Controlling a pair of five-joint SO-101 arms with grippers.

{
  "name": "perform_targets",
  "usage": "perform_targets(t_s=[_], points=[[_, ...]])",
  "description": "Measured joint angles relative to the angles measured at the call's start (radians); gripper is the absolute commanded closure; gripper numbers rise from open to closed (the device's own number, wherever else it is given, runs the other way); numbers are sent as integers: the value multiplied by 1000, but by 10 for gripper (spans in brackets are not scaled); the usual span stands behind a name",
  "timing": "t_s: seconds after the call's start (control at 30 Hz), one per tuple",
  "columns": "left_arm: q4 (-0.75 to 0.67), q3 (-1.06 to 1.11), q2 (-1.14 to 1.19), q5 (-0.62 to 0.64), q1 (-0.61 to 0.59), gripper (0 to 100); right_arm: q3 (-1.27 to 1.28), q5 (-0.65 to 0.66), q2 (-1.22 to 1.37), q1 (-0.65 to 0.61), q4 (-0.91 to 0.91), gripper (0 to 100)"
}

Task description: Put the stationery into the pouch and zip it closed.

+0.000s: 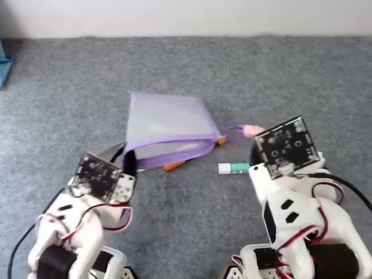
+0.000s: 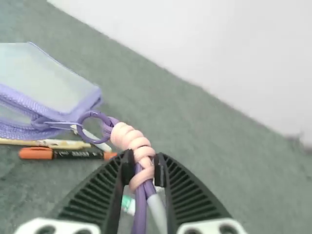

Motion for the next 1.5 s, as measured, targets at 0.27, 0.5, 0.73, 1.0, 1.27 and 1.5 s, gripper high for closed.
perform_targets(t_s=[0.27, 0.5, 0.73, 1.0, 1.27, 1.5], points=[[241, -95, -6, -5, -157, 987, 2, -83, 195, -206, -81, 991], [269, -104, -6, -8, -328, 987, 2, -212, 370, -331, -94, 989], [269, -104, -6, 58, -400, 987, 0, -241, 405, -351, -72, 801], [276, -54, -8, 196, -404, 987, -212, -339, 414, -347, 54, 678], [276, -52, -8, 325, -407, 987, -160, -361, 416, -239, 120, 678], [276, -51, -8, 382, -410, 987, 97, -276, 539, -78, 120, 678]])
